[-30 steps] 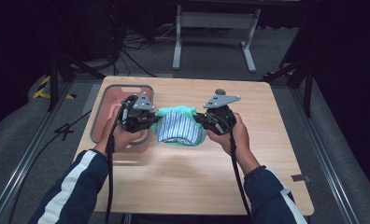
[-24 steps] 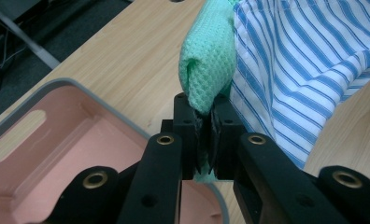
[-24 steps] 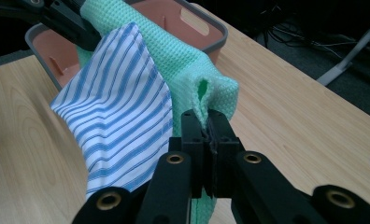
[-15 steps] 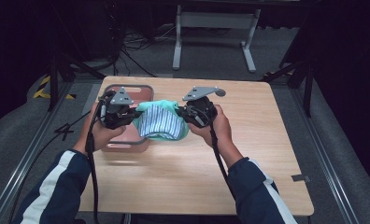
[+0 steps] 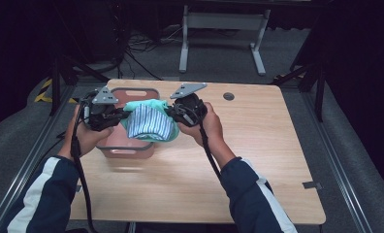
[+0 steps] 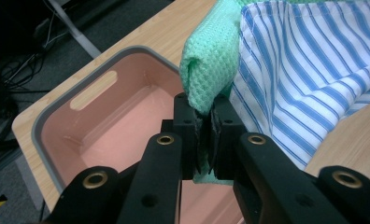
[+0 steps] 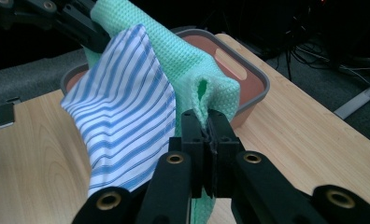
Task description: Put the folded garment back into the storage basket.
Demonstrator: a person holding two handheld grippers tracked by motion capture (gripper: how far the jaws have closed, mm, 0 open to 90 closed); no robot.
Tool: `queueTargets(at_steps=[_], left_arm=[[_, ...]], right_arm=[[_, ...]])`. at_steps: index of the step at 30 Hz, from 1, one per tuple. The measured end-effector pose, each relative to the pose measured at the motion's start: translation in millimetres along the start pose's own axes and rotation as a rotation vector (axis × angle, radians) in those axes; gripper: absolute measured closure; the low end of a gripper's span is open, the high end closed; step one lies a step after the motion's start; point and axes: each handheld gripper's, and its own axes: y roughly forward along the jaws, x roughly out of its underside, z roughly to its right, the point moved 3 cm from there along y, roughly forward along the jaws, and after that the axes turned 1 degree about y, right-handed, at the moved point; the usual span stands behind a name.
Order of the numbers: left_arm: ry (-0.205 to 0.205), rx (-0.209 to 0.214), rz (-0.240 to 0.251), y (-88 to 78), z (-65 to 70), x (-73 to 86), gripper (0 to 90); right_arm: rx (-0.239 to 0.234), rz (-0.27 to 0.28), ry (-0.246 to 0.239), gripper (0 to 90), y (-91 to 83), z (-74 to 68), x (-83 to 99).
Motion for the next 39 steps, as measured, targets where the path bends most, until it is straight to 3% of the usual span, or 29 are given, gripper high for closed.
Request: queueTargets(at_steps=[22, 31, 39], left_arm=[[-0.065, -0.069, -0.031, -20.9, -34.3, 36.7, 83.1], [-0.101, -0.075, -0.049, -10.7, -41.1, 53.9, 83.1], [-0.12, -0.08, -0.068, 2.3, -44.6, 59.7, 83.1]], right_arm=[[-0.067, -0.013, -0.037, 87.3, 56.4, -27.1, -25.5], [-0.091, -0.028, -0.044, 87.1, 81.4, -36.3, -22.8], [-0.098, -0.039, -0.018, 87.0, 94.1, -32.0, -16.3]])
